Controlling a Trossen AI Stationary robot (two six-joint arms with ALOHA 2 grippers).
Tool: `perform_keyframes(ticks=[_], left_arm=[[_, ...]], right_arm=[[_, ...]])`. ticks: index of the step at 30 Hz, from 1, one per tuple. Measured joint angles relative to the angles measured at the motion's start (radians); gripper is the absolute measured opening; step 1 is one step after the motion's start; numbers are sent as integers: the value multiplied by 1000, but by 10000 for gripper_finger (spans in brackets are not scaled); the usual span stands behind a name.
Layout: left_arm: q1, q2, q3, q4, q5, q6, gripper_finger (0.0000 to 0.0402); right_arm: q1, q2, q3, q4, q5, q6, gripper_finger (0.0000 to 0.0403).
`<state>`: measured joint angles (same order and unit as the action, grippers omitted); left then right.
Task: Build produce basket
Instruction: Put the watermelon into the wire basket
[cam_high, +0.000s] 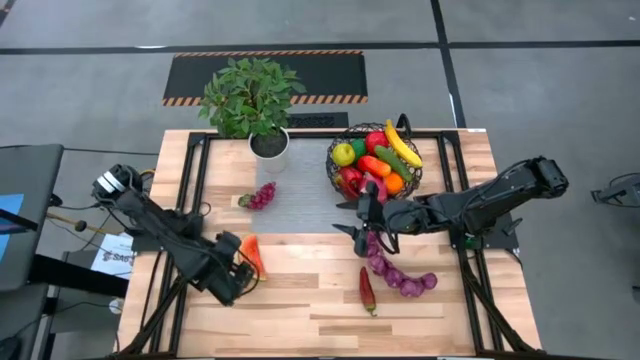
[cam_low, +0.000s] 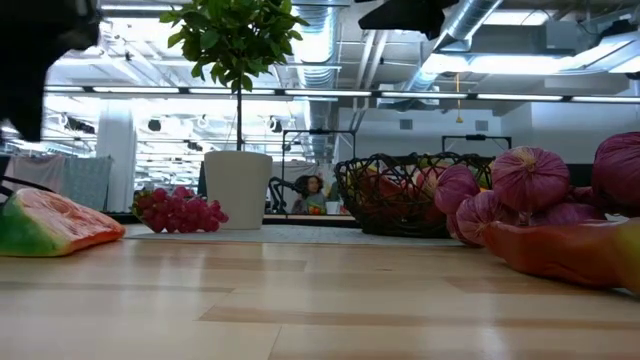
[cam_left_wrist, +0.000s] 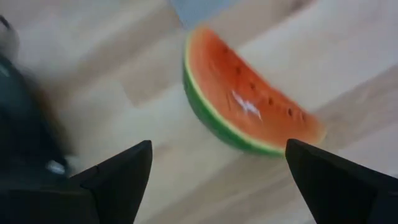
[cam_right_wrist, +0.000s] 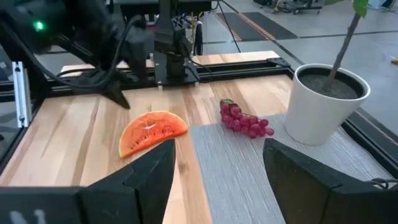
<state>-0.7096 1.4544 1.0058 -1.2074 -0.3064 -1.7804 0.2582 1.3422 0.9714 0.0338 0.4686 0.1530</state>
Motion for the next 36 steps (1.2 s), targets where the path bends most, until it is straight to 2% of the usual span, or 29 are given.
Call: perform_keyframes(ticks=[5,8,12,15,17,21,25,28,30,33,36], left_arm=[[-43,0,-137,226,6,-125,355],[-31,0,-229,390,-8,-125,355],[30,-2,-294,521,-119,-80,355],[100,1,-314,599,-211,54,355],[161,1,-326,702,-235,184,355],[280,2,-356,944,-204,453,355],[376,3,-358,1151,-192,700,355],[426,4,-357,1297,-119,819,355],[445,-2,-349,1325,-17,880,355],[457,-52,-335,1259,153,926,355],[448,-153,-320,1060,245,929,355]], right_arm=[[11,0,0,-4,0,5,265],[19,0,0,-4,0,7,265],[24,0,0,6,0,7,265],[23,0,0,10,0,31,265],[20,0,0,10,0,65,265],[7,35,0,8,2,128,265],[0,123,0,45,2,138,265],[0,202,0,110,3,138,265],[0,247,0,165,9,143,265],[0,319,1,235,29,168,265],[-8,388,18,247,27,155,265]])
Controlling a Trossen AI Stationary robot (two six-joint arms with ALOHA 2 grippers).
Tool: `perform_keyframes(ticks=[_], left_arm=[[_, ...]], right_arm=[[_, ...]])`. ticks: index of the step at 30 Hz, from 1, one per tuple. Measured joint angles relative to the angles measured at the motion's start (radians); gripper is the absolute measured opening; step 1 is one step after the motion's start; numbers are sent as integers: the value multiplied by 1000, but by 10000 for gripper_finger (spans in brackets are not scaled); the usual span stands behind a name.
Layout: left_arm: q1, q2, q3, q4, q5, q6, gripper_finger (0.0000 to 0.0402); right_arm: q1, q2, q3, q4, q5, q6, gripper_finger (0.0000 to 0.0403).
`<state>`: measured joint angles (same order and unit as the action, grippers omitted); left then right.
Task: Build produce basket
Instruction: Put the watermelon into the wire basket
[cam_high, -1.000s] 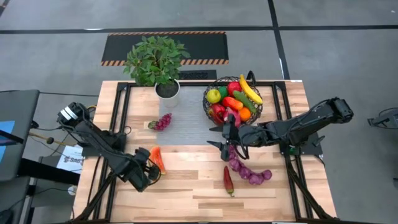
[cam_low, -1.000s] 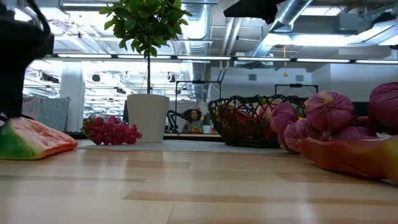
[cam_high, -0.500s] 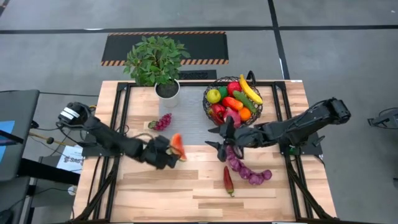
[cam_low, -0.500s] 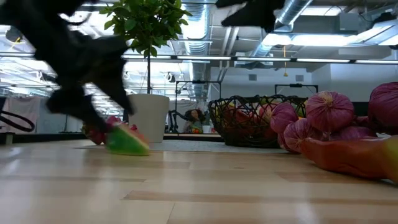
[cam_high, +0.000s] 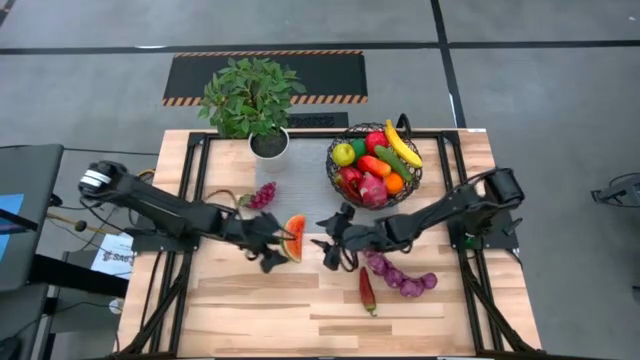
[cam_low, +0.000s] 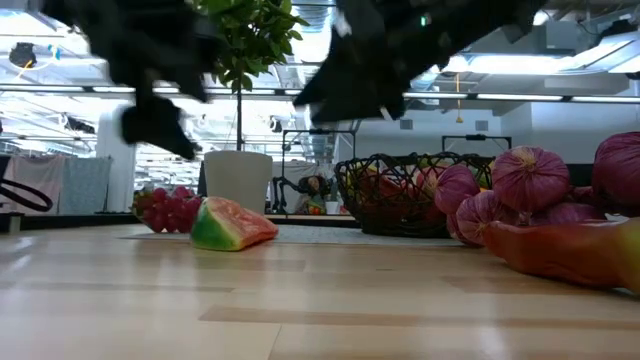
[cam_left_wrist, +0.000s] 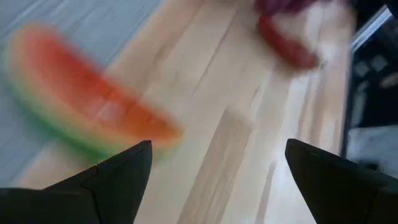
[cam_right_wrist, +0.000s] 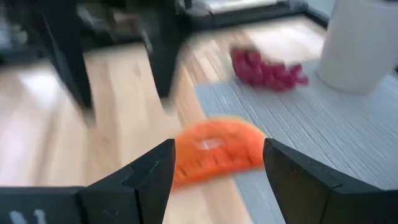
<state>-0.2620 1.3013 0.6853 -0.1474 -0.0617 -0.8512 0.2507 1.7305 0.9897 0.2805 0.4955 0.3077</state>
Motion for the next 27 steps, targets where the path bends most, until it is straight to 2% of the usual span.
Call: perform_keyframes(ticks=[3,7,9,13,17,22,27], left_arm=[[-30,-130,12,-206,-48,-62,355],[-75,-296,12,-437,-233,-201,355],[-87,-345,11,-532,-290,-262,355],[-112,-388,-25,-536,-315,-324,355],[-125,-376,-48,-527,-331,-336,355],[-127,-363,-90,-484,-343,-357,355],[-128,-356,-103,-462,-343,-358,355]], right_arm=[[-16,59,46,-6,-3,-29,265],[-49,145,149,-20,-34,-44,265],[-60,197,217,-78,-36,-47,265],[-60,285,348,-175,-47,-51,265],[-51,387,472,-217,-19,37,265],[-32,507,646,-359,95,51,265],[-10,586,806,-603,200,84,265]])
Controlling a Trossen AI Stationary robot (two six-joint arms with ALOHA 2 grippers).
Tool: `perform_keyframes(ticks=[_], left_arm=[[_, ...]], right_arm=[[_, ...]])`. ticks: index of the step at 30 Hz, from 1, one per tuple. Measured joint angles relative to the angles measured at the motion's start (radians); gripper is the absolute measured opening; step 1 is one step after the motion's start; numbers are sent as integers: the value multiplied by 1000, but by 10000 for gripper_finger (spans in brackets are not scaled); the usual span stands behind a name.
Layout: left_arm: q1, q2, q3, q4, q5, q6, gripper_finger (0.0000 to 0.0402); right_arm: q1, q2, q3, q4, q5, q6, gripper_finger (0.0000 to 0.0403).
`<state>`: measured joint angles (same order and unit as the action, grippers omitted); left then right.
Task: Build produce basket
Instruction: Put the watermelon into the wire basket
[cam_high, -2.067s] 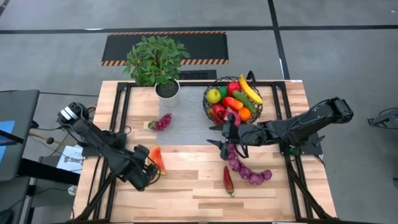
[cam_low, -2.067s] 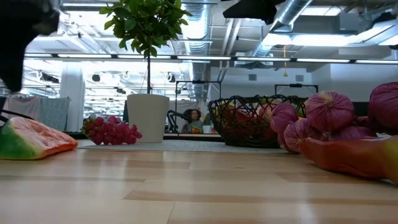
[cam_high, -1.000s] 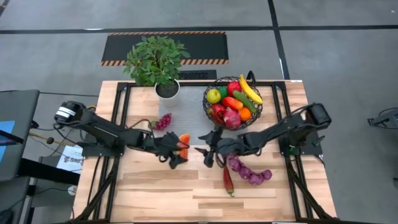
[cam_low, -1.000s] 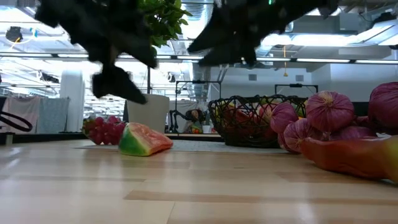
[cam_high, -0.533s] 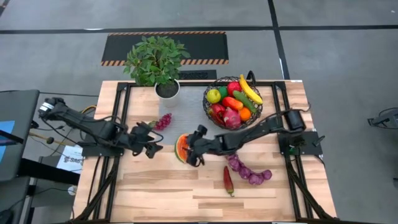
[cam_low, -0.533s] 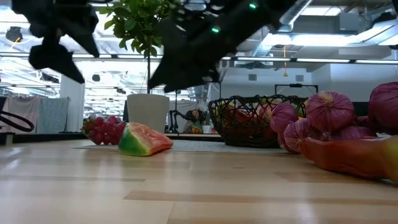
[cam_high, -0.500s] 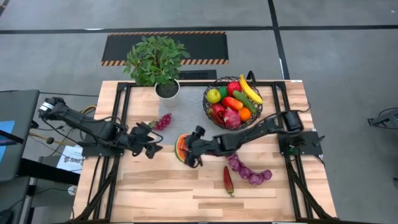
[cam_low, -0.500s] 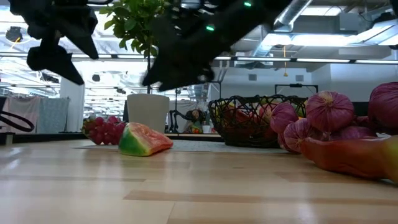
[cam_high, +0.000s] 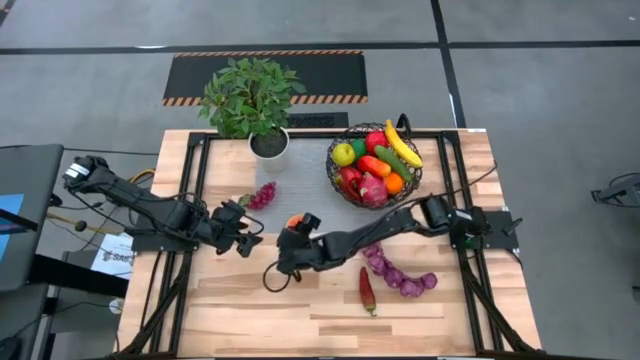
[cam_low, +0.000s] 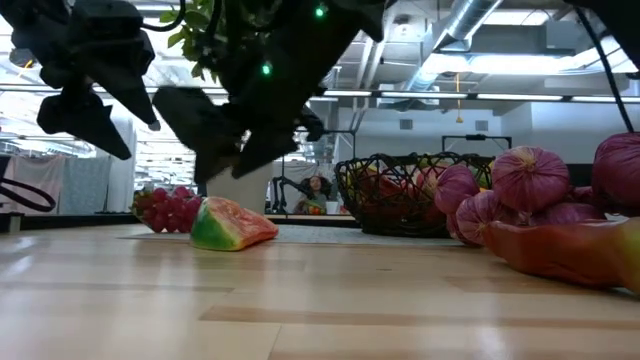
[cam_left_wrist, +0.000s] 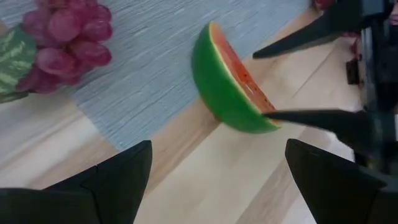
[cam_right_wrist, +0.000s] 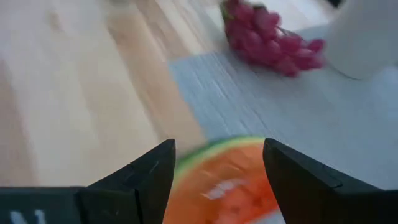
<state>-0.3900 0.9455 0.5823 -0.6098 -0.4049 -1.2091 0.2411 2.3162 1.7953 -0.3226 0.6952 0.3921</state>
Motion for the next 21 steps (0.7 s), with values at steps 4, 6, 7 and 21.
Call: perform_keyframes(ticks=[4,6,7,21], left_arm=[[-2,0,0,-1,-11,14,355],[-2,0,0,-1,-23,19,355],[-2,0,0,-1,-24,19,355],[-2,0,0,-1,-65,49,355]], right_arm=[[8,45,50,-34,-14,27,265],[9,62,60,-39,-26,40,265],[9,69,60,-53,-36,69,265],[85,64,60,-479,-39,402,265]])
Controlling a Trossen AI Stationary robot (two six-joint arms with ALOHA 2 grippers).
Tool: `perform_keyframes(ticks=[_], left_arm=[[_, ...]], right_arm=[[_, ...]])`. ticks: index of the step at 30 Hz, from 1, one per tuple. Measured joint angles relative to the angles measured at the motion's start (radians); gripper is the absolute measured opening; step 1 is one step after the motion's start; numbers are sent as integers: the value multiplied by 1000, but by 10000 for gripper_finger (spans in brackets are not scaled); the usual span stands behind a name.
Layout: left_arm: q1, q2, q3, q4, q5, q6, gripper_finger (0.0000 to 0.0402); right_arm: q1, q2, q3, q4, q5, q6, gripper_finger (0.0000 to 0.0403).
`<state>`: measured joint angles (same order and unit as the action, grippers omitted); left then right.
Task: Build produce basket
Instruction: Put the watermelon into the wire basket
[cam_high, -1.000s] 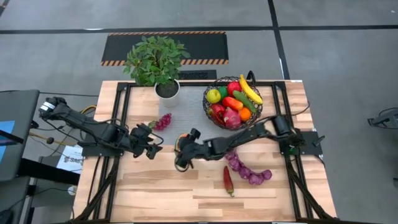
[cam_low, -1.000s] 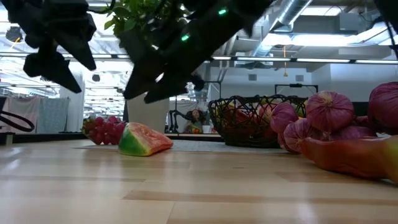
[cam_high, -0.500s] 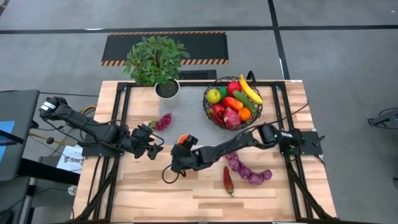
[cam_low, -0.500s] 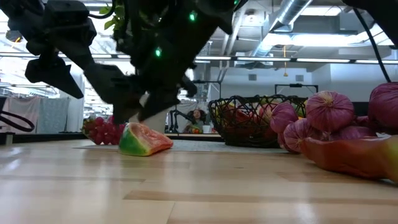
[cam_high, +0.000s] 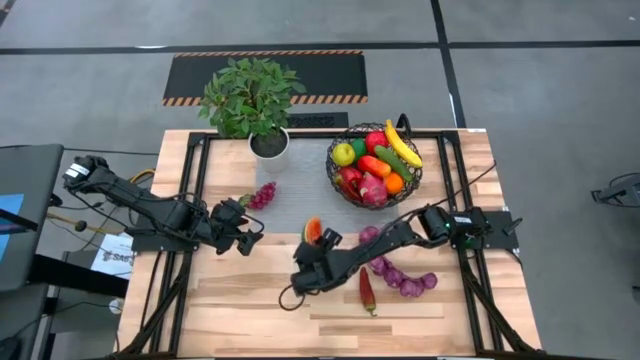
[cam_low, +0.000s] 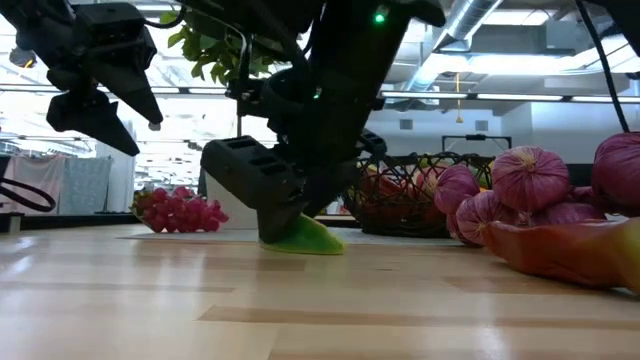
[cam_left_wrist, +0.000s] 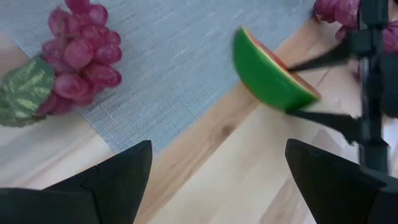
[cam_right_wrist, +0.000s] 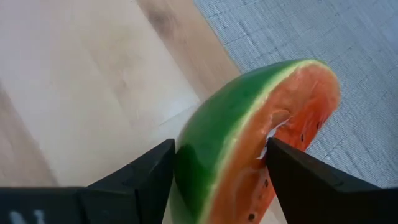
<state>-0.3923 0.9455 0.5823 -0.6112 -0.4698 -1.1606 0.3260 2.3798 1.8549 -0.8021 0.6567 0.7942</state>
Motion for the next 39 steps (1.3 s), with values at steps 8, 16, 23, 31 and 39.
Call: perform_keyframes(ticks=[8,16,23,31,39], left_arm=[[0,0,1,0,-14,25,355],[0,0,1,0,-28,40,355],[0,0,1,0,-33,40,355],[0,0,1,0,-35,40,355],[0,0,1,-4,-40,40,355]], right_arm=[[0,6,0,-5,-14,45,202],[8,-7,-1,-12,-27,36,123],[23,-83,-5,-18,-34,-8,113],[33,-251,-3,-29,69,-118,113],[2,-443,-2,-100,210,-294,112]])
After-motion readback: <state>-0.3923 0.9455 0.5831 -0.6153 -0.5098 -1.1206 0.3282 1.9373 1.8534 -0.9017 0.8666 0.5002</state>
